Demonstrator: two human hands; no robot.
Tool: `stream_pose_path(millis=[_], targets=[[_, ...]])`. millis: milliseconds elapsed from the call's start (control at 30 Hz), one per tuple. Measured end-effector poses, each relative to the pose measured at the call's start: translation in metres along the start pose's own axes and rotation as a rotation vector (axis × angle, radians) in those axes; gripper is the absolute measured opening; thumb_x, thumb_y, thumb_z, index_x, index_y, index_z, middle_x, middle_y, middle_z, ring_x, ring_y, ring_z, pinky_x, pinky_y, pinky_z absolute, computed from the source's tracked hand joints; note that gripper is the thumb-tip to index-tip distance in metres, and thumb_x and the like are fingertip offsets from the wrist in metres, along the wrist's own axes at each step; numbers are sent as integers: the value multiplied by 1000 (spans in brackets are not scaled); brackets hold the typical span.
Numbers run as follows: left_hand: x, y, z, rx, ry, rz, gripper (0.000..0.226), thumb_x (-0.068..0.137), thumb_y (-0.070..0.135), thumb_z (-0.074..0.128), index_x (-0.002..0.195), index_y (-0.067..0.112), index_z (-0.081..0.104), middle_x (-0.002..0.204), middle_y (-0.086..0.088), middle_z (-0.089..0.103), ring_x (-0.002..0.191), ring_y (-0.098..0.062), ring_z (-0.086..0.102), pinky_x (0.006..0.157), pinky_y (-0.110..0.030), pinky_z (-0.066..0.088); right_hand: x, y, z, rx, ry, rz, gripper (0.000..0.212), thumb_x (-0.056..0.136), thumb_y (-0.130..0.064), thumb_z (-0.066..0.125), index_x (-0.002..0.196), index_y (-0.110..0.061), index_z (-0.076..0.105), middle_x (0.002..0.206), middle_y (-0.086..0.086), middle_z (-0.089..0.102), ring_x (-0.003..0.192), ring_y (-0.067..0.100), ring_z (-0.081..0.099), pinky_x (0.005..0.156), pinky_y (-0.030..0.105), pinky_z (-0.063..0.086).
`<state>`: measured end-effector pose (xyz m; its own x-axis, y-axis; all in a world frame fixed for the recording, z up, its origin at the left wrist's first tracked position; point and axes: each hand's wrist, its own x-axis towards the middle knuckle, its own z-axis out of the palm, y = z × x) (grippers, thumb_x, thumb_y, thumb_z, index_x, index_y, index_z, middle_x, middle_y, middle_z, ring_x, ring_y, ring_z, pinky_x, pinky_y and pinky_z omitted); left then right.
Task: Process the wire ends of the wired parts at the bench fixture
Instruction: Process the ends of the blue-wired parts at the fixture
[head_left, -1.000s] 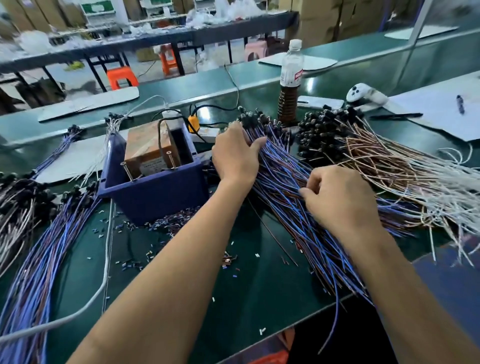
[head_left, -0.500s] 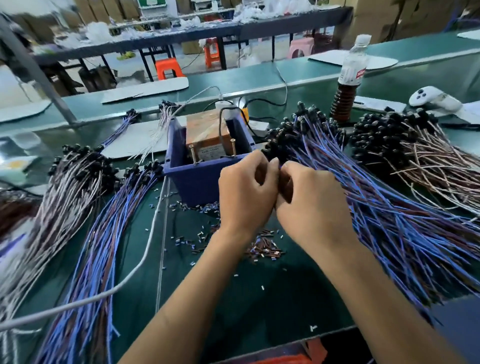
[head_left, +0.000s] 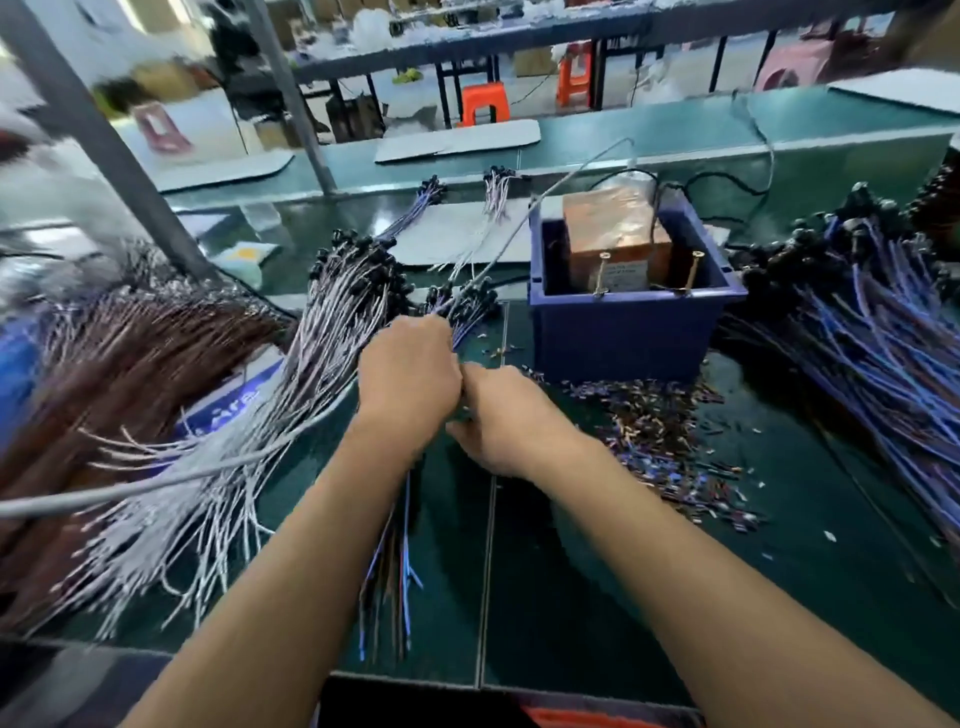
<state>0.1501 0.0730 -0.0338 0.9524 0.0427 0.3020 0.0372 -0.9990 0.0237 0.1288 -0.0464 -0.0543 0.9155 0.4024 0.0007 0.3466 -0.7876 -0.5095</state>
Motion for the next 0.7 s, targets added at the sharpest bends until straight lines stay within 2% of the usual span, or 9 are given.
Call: stream_pose_path(millis=[67, 133, 233, 333, 400, 533, 567, 633, 700], targets=[[14, -4, 2, 12, -42, -12, 15, 96, 22, 62, 106, 14, 70, 107, -12, 70, 100, -35, 69, 77, -39, 50, 16, -2, 4, -113, -68, -9, 44, 99, -36, 61, 131, -9, 46, 122, 20, 64, 113, 42, 63, 78, 37, 45], [26, -1, 4, -27, -84, -28, 18, 95, 27, 70, 107, 14, 71, 109, -12, 68, 103, -36, 68, 77, -39, 49, 27, 0, 4, -139, -101, 36, 55, 103, -45, 56, 138, -5, 43, 126, 22, 63, 117, 42, 61, 77, 38, 41], [44, 5, 10, -32, -142, -65, 34, 92, 35, 76, 113, 10, 67, 118, -16, 67, 111, -39, 66, 85, -42, 52, 33, 3, 6, -171, -104, 52, 55, 105, -47, 51, 141, -6, 44, 129, 23, 64, 119, 42, 60, 77, 38, 41], [51, 9, 17, -18, -153, -76, 23, 94, 9, 64, 116, 3, 65, 122, -21, 66, 114, -42, 65, 89, -45, 53, 31, 7, 9, -212, -89, 11, 49, 107, -45, 48, 135, -4, 47, 130, 21, 63, 118, 42, 60, 77, 38, 39], [51, 10, 20, -31, -142, -83, 26, 90, 1, 57, 115, 1, 63, 121, -23, 66, 113, -44, 65, 87, -45, 52, 31, 9, 8, -201, -90, 6, 47, 107, -44, 47, 132, -4, 49, 129, 21, 63, 117, 42, 61, 76, 37, 36], [51, 4, 17, -134, -179, -158, 14, 85, 12, 64, 96, 15, 57, 116, -15, 66, 107, -38, 65, 77, -37, 42, 29, 7, 5, -151, -76, 27, 44, 106, -45, 50, 125, -5, 49, 119, 23, 67, 112, 43, 63, 73, 36, 36], [52, 2, 18, -168, -186, -172, 13, 84, 16, 65, 92, 14, 55, 113, -14, 68, 103, -36, 65, 75, -35, 42, 27, 7, 4, -130, -75, 35, 45, 105, -46, 50, 125, -6, 48, 115, 23, 68, 110, 43, 63, 73, 36, 36], [53, 2, 19, -273, -164, -187, 18, 83, 23, 65, 93, 8, 64, 105, -12, 70, 99, -34, 63, 75, -32, 42, 25, 6, 4, -97, -81, 47, 49, 104, -51, 48, 128, -8, 45, 110, 21, 69, 107, 41, 64, 73, 38, 39], [50, 6, 20, -428, -103, -217, 21, 86, 26, 61, 93, 6, 65, 99, -12, 69, 97, -34, 62, 74, -33, 41, 24, 4, 2, -100, -98, 52, 56, 103, -56, 48, 135, -11, 44, 116, 19, 68, 108, 41, 64, 73, 39, 41]])
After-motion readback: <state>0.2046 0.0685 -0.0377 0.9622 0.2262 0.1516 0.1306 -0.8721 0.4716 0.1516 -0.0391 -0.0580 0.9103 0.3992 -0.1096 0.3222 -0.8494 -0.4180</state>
